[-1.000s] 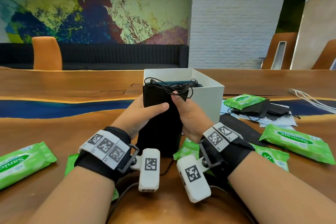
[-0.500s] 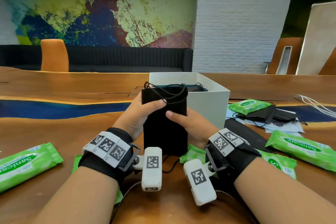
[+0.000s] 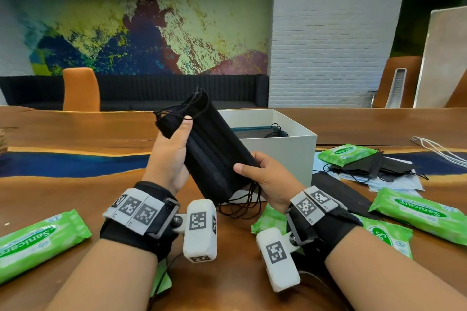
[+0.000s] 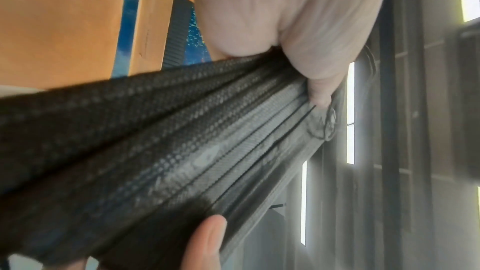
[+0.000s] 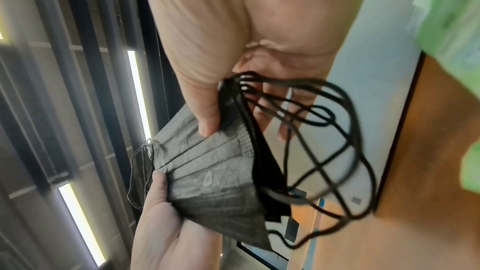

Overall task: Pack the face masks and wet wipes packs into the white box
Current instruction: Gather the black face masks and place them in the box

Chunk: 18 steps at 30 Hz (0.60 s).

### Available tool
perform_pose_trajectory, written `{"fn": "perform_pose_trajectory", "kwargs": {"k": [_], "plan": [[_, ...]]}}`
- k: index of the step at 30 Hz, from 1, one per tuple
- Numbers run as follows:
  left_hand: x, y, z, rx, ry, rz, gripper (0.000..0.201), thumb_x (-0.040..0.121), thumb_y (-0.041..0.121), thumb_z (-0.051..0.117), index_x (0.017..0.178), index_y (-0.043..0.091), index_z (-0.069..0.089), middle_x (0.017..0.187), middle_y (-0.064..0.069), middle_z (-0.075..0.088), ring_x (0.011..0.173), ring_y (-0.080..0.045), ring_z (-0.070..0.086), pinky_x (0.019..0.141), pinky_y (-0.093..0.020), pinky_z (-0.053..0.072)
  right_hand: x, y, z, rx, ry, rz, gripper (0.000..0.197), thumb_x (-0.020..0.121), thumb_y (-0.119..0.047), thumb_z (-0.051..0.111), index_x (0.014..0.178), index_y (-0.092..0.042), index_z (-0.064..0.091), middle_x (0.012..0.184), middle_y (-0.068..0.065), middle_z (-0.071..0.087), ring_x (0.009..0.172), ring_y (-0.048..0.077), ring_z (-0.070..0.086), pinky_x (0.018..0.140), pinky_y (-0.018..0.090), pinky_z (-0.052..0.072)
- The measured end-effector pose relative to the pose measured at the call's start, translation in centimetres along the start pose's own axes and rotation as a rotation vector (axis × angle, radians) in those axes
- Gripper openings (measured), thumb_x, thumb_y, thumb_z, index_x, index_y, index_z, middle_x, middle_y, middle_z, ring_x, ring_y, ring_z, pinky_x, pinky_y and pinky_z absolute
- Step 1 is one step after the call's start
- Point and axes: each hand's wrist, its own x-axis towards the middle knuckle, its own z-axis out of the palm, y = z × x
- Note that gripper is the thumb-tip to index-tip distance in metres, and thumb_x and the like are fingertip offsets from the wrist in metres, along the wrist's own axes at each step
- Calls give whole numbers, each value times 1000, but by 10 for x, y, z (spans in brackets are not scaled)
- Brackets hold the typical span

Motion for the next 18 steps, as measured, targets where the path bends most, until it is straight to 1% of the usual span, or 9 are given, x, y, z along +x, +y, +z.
{"fn": "perform_pose_trajectory", "kwargs": {"k": [2,6,9,10,12,13,15,16,18], "plan": [[4,6,7,-11,66,21,19,97,29,52,113,21,58,111,-3,68,103,-18,65,79,-34,53,-1,-4,0,73,17,-37,14,89,-7,59,100,-9,50,102,8,63,90,20,65,83,38,57],[10,16,29,-48,163,55,29,97,34,52,122,19,54,113,-2,67,101,-18,66,77,-34,56,-2,-11,4,160,11,-67,29,92,-10,57,116,-24,52,116,10,61,103,27,64,89,48,53],[9,26,46,-49,179,73,27,95,37,54,120,26,52,117,-1,65,103,-18,65,83,-38,55,-1,-18,5,241,29,-96,34,95,-11,52,128,-19,49,121,13,62,103,29,64,79,43,56],[9,29,50,-47,179,77,34,94,38,56,125,26,50,119,-2,64,102,-17,65,84,-39,56,0,-21,4,259,53,-116,35,95,-11,52,130,-18,49,122,13,62,102,29,65,74,40,56],[10,37,54,-71,178,56,53,92,29,60,138,20,35,120,-6,61,100,-19,65,85,-40,56,1,-29,-1,321,129,-148,36,95,-10,51,130,-16,48,119,10,63,93,25,67,64,33,56],[11,40,52,-63,167,44,49,93,20,60,135,20,33,117,-8,60,95,-18,65,81,-39,57,0,-33,-5,341,166,-162,35,95,-8,50,129,-16,47,116,9,62,86,21,66,58,29,54],[14,48,46,24,136,9,36,93,8,58,117,24,36,108,-7,57,82,-15,64,68,-34,57,-4,-42,-14,302,203,-177,31,97,-8,48,126,-17,48,111,7,61,76,17,61,48,22,48],[13,52,43,93,98,-31,39,92,6,58,117,26,36,107,-6,57,79,-15,63,65,-33,57,-6,-46,-19,254,209,-175,29,97,-8,47,125,-17,48,106,6,59,71,15,57,45,20,44],[12,57,35,258,13,-129,53,92,6,59,130,31,33,112,-6,54,81,-18,63,61,-33,58,-10,-54,-30,135,207,-149,21,99,-8,44,117,-16,48,93,5,56,57,11,49,40,18,37]]}}
